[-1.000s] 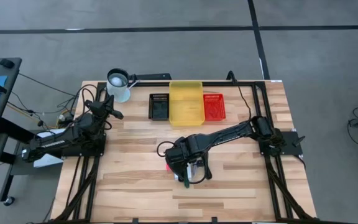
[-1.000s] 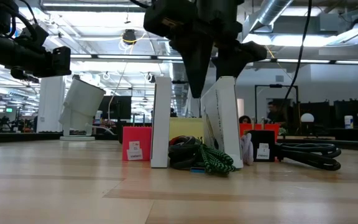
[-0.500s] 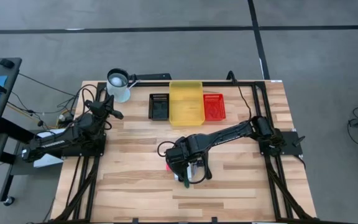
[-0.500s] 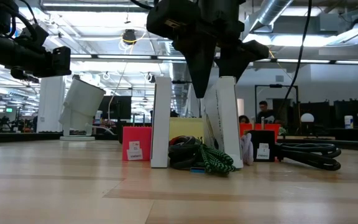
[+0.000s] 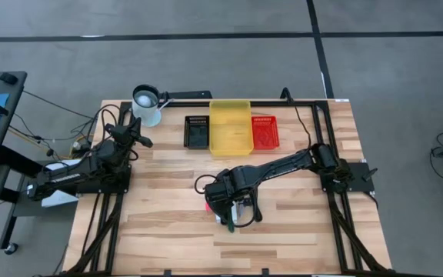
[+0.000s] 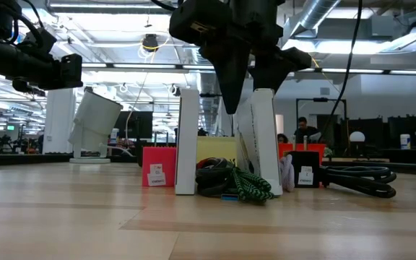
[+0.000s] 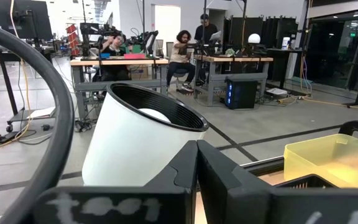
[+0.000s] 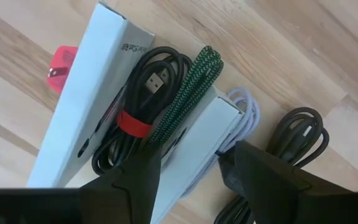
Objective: Pick and place items into bin
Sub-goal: Put the white card reader box into the red bin
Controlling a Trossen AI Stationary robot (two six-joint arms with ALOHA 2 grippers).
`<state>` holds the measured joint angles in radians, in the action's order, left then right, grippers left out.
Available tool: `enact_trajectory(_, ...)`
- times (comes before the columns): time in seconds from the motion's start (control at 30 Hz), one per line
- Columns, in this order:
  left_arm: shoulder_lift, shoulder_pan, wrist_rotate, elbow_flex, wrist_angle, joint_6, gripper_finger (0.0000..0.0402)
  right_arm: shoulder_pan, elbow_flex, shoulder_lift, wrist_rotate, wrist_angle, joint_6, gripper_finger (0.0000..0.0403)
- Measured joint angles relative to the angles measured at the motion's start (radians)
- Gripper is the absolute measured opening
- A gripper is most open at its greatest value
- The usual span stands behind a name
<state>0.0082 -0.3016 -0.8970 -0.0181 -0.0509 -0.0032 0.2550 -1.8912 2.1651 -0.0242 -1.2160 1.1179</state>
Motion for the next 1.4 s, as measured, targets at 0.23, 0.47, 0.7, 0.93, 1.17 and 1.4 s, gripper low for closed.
enact_trajectory(0.23, 0.0, 0.0, 0.0, 0.0, 0.0, 0.0, 0.0, 0.0, 0.0, 0.0, 0.0, 0.0, -0.002, 0.0167)
enact_trajectory(0.47, 0.0, 0.0, 0.0, 0.0, 0.0, 0.0, 0.0, 0.0, 0.0, 0.0, 0.0, 0.0, -0.003, 0.0126)
enact_trajectory(0.7, 0.0, 0.0, 0.0, 0.0, 0.0, 0.0, 0.0, 0.0, 0.0, 0.0, 0.0, -0.001, -0.001, 0.0098)
enact_trajectory(0.93, 0.0, 0.0, 0.0, 0.0, 0.0, 0.0, 0.0, -0.002, 0.0, 0.0, 0.0, -0.002, -0.001, 0.0075)
enact_trajectory(1.17, 0.0, 0.0, 0.0, 0.0, 0.0, 0.0, 0.0, -0.002, 0.0, 0.0, 0.0, -0.001, 0.007, 0.007)
enact_trajectory(1.4, 0.0, 0.0, 0.0, 0.0, 0.0, 0.0, 0.0, -0.002, 0.0, 0.0, -0.001, 0.001, 0.022, 0.0069)
